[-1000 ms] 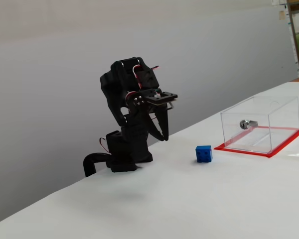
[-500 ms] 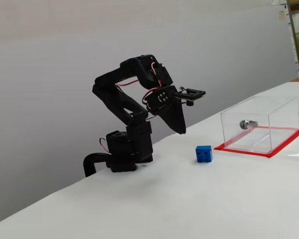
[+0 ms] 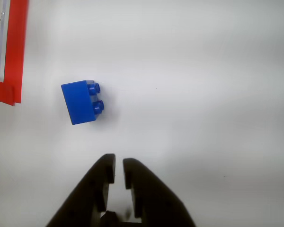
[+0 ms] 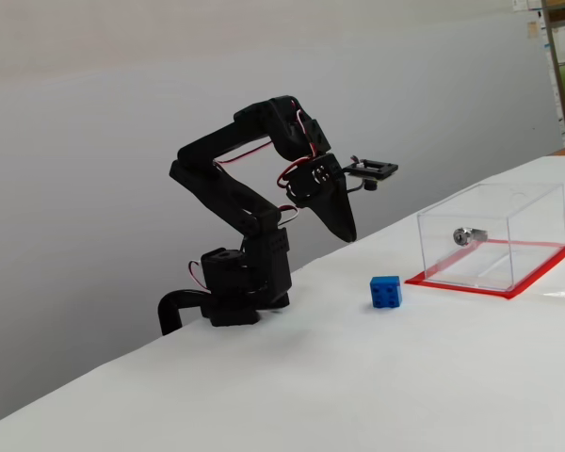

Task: Pick the blue lego brick and place it into the transparent box

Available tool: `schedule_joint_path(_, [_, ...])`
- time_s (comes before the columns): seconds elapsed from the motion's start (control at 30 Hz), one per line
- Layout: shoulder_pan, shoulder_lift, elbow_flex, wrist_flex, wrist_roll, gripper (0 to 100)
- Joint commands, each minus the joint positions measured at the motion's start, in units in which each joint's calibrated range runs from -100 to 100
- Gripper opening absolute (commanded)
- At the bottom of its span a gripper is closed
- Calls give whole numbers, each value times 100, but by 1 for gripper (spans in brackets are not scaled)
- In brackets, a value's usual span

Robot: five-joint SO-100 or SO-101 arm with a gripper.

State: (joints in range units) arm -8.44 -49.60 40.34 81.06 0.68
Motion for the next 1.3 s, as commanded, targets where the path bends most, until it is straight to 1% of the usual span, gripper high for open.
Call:
schedule_joint_path(0.0, [-10,518,-760,40,-16,2])
schedule_joint_path(0.17, [-77,1298,-1493,118,20,2])
schedule_joint_path(0.47, [-180,1680,-1565,432,-16,3])
schedule_joint_path(0.53, [-269,1680,-1547,440,-110,7])
schedule_joint_path(0.6, [-306,1680,-1466,475,-272,15])
schedule_joint_path(0.7, [-306,1680,-1330,475,-434,19])
schedule_joint_path(0.9, [-328,1680,-1330,405,-465,20])
schedule_joint_path(1.07, [-742,1740,-1330,310,-470,20])
schedule_joint_path(1.27, [-868,2461,-1737,458,-465,20])
